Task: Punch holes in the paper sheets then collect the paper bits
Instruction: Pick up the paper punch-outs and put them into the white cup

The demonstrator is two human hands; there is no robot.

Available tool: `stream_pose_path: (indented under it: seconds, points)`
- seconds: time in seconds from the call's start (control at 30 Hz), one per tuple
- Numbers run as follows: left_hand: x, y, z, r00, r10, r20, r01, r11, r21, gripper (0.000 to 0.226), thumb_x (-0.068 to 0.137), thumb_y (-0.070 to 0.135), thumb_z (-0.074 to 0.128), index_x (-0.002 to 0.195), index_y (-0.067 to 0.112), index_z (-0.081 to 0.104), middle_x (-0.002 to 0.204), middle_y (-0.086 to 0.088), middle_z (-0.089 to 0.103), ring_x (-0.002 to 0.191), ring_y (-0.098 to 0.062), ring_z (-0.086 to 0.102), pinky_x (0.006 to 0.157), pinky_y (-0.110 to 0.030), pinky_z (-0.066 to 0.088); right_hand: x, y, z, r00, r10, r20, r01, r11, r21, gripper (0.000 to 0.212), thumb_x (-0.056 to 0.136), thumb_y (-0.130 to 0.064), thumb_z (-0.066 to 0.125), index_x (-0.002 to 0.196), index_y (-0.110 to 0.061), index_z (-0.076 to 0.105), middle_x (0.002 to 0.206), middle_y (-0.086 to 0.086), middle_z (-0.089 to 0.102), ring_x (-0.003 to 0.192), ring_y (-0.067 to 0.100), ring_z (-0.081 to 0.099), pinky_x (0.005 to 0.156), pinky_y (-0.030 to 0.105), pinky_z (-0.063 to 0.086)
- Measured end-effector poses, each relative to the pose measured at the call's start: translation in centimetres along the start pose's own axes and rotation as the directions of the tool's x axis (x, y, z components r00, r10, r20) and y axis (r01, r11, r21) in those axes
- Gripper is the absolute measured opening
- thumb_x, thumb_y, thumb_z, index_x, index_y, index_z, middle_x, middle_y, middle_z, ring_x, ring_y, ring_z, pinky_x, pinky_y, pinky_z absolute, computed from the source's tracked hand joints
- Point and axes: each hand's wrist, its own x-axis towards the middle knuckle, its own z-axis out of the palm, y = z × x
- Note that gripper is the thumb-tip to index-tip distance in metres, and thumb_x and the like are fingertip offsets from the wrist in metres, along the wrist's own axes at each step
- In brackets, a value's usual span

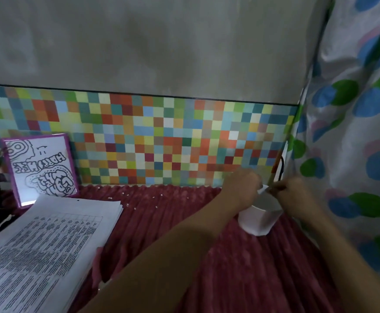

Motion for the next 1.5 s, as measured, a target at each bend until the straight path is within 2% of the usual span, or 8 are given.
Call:
stream_pose_path:
  seconds: [0.2, 0.33, 0.53, 0.77, 0.87, 1.0, 1.17, 1.5]
  points:
    - [0.3, -0.8, 1.0, 0.984, -0.162, -0.075, 0.145, 0.970, -0.193, 0.005, 0.073, 0.012, 0.077, 0.071, 0.008, 0.074, 0.089, -0.010, 0.069, 0.087, -0.028, 0.064, 0.075, -0.043, 0.055, 0.0, 0.7, 0.7, 0.996, 0.052, -0.070, -0.043, 0.992, 0.116, 0.003, 0.075, -0.002, 0.076, 0.076, -0.005, 0.077, 0.076, 0.008, 0.072, 0.063, 0.011, 0.059, 0.056, 0.021, 0.038]
    - [0.2, -0.6, 1.1, 0.994, -0.104, -0.041, 0.102, 0.993, -0.051, 0.015, 0.080, 0.005, 0.063, 0.072, 0.011, 0.075, 0.083, -0.006, 0.064, 0.090, -0.031, 0.061, 0.075, -0.040, 0.048, 0.4, 0.5, 0.7, 0.993, 0.087, -0.078, -0.073, 0.983, 0.168, 0.015, 0.067, -0.004, 0.082, 0.060, -0.009, 0.070, 0.061, 0.004, 0.066, 0.056, 0.009, 0.056, 0.050, 0.020, 0.035]
    - [0.3, -0.9, 1.7, 0.996, -0.087, 0.009, 0.087, 0.985, -0.150, 0.029, 0.083, 0.004, 0.059, 0.108, 0.014, 0.068, 0.099, -0.010, 0.073, 0.097, -0.031, 0.064, 0.089, -0.044, 0.047, 1.2, 0.2, 0.4, 1.000, 0.007, -0.025, -0.006, 0.999, 0.048, 0.010, 0.072, 0.005, 0.074, 0.077, -0.004, 0.077, 0.077, 0.010, 0.072, 0.064, 0.015, 0.059, 0.060, 0.022, 0.040]
    - [-0.5, -0.1, 1.2, 0.982, -0.136, -0.133, 0.123, 0.988, -0.098, 0.021, 0.084, 0.035, 0.065, 0.096, 0.017, 0.064, 0.089, -0.004, 0.071, 0.088, -0.026, 0.061, 0.083, -0.039, 0.027, 0.8, -0.3, 0.7, 0.981, -0.079, -0.178, 0.069, 0.996, -0.057, 0.013, 0.072, 0.008, 0.070, 0.074, -0.003, 0.077, 0.063, 0.005, 0.067, 0.052, 0.003, 0.046, 0.047, 0.015, 0.032]
    - [-0.9, -0.6, 0.9, 0.985, -0.093, -0.147, 0.082, 0.993, -0.082, 0.009, 0.085, 0.021, 0.062, 0.087, 0.017, 0.070, 0.088, -0.003, 0.071, 0.091, -0.027, 0.061, 0.089, -0.041, 0.032, 0.5, -0.9, 1.1, 0.960, -0.110, -0.258, 0.082, 0.990, -0.116, 0.004, 0.072, 0.002, 0.075, 0.075, 0.004, 0.075, 0.059, 0.008, 0.061, 0.051, 0.011, 0.048, 0.051, 0.017, 0.029]
    - [-2.2, -2.3, -0.5, 0.986, -0.020, -0.164, -0.012, 0.981, -0.195, 0.025, 0.079, 0.002, 0.057, 0.098, 0.008, 0.072, 0.097, -0.012, 0.072, 0.092, -0.031, 0.064, 0.087, -0.042, 0.047, 0.9, -0.3, 2.5, 0.942, -0.108, -0.317, 0.011, 0.956, -0.294, 0.028, 0.074, 0.003, 0.059, 0.093, -0.007, 0.077, 0.098, 0.026, 0.062, 0.087, 0.040, 0.056, 0.075, 0.033, 0.033]
    - [-6.5, -7.6, -4.8, 0.971, -0.135, -0.199, 0.057, 0.934, -0.354, 0.040, 0.076, -0.014, 0.050, 0.109, 0.001, 0.066, 0.116, -0.017, 0.064, 0.109, -0.030, 0.057, 0.092, -0.030, 0.044, 0.0, -5.4, 4.2, 0.810, -0.332, -0.484, 0.288, 0.943, -0.165, 0.028, 0.074, -0.002, 0.054, 0.093, -0.001, 0.074, 0.091, 0.022, 0.051, 0.090, 0.038, 0.049, 0.081, 0.039, 0.033]
    - [-16.4, -24.4, -12.4, 0.734, -0.649, -0.200, 0.643, 0.759, -0.101, 0.019, 0.087, 0.003, 0.051, 0.086, 0.003, 0.071, 0.086, -0.012, 0.071, 0.079, -0.023, 0.065, 0.067, -0.023, 0.044, 0.4, -17.0, 18.4, 0.918, -0.390, 0.072, 0.350, 0.882, 0.315, 0.009, 0.080, -0.008, 0.070, 0.073, -0.014, 0.074, 0.081, 0.006, 0.063, 0.076, 0.016, 0.057, 0.073, 0.029, 0.044]
